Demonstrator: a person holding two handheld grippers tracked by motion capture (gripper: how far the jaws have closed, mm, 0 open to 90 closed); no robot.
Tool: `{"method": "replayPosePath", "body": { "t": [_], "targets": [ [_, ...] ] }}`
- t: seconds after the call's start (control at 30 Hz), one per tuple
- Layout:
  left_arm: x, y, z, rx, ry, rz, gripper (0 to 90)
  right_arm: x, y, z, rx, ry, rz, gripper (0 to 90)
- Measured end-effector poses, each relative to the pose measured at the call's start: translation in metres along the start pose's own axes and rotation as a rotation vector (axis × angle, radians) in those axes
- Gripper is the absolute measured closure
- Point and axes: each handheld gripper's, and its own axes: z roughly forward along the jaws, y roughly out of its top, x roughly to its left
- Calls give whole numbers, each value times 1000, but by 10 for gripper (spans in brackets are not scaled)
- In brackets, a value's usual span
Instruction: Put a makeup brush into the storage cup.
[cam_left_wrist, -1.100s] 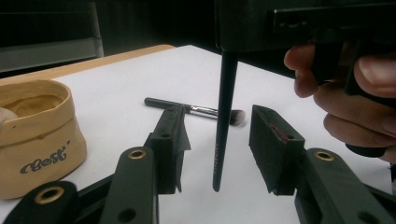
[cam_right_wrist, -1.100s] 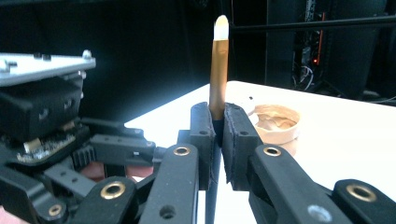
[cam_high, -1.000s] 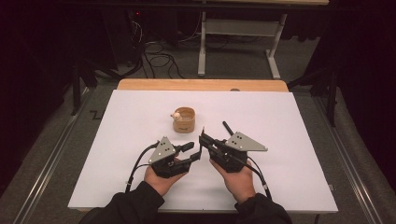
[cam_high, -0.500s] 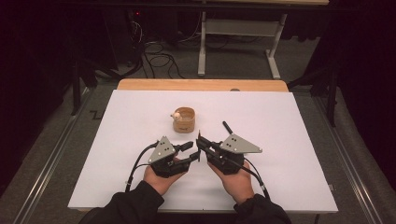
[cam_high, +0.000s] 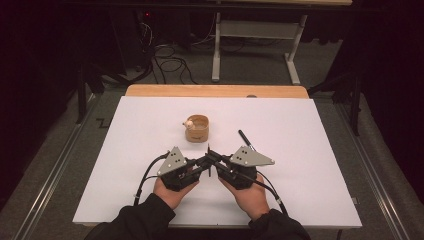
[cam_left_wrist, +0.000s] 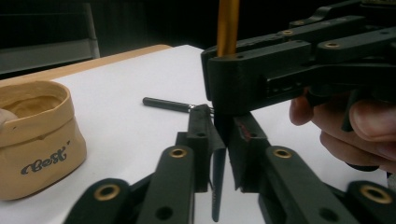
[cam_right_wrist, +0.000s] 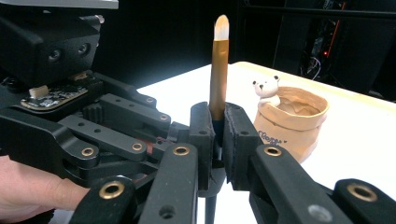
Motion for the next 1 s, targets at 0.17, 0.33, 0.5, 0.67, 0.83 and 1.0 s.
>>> {"method": "replayPosePath", "body": {
  "t": [0.17, 0.33, 0.5, 0.67, 0.83, 1.0],
  "targets": [
    [1, 0, 0, -4, -5, 1, 831, 0, 0, 0, -1, 2, 2, 837],
    [4, 0, -1, -6, 3, -15, 832, -1, 1, -1, -15, 15, 8, 696],
    [9, 0, -3, -11, 23, -30, 832, -4, 5, -8, -47, 19, 28, 614],
    [14, 1, -5, -14, 37, -42, 833, -10, 8, -18, -65, -3, 29, 526],
    [18, 2, -7, -18, 50, -52, 832, -20, 9, -28, -62, -50, 10, 423],
    [23, 2, -10, -22, 64, -55, 832, -29, 8, -35, -57, -81, 10, 349]
  ]
}}
